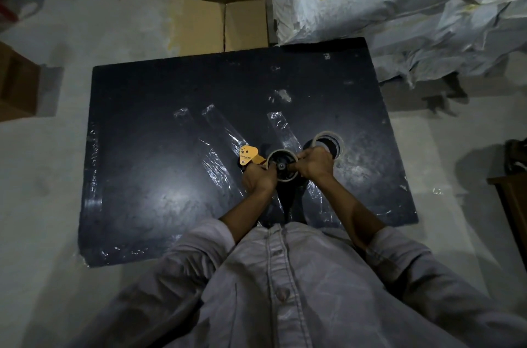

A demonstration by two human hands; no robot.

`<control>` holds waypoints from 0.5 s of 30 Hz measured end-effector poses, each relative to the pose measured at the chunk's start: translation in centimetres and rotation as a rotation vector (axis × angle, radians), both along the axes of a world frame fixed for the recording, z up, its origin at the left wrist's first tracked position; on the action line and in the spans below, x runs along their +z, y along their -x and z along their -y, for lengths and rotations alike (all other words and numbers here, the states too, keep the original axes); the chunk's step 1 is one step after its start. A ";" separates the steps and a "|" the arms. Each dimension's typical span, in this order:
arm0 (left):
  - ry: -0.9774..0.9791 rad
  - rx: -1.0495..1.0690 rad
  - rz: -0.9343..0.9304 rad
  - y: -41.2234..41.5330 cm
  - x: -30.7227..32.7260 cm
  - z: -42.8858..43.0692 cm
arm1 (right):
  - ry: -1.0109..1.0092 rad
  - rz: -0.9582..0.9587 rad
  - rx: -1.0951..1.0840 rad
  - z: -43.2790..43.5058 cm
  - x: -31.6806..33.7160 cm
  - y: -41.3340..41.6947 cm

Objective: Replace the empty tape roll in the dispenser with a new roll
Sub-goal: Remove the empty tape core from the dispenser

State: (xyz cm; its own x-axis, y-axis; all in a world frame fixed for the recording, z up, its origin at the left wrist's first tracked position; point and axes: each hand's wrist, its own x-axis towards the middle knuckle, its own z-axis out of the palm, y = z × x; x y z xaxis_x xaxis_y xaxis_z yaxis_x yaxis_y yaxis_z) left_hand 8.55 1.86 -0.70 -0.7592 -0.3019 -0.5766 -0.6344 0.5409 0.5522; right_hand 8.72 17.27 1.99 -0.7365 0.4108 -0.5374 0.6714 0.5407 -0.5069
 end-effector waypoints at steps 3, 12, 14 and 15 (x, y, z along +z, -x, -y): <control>-0.103 0.048 0.008 -0.2 0.3 0.3 | 0.027 -0.009 -0.001 0.1 0.1 -0.1; -0.616 0.098 0.082 0.3 2.7 3.2 | 0.593 -0.030 -0.118 -0.3 1.5 -0.6; -0.601 0.092 0.063 0.1 2.9 3.0 | 0.538 -0.061 -0.132 0.4 1.5 -0.6; -0.588 0.085 0.066 0.0 3.0 2.9 | 0.491 -0.077 -0.127 0.6 1.3 -0.6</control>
State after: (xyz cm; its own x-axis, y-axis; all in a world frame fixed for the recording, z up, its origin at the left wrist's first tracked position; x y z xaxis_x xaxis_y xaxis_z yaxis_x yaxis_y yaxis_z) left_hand 8.53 -1.08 2.29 -0.7034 0.0247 -0.7104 -0.7051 0.1022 0.7017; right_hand 9.31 16.67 3.31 -0.7423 0.2127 -0.6355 0.6670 0.1432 -0.7312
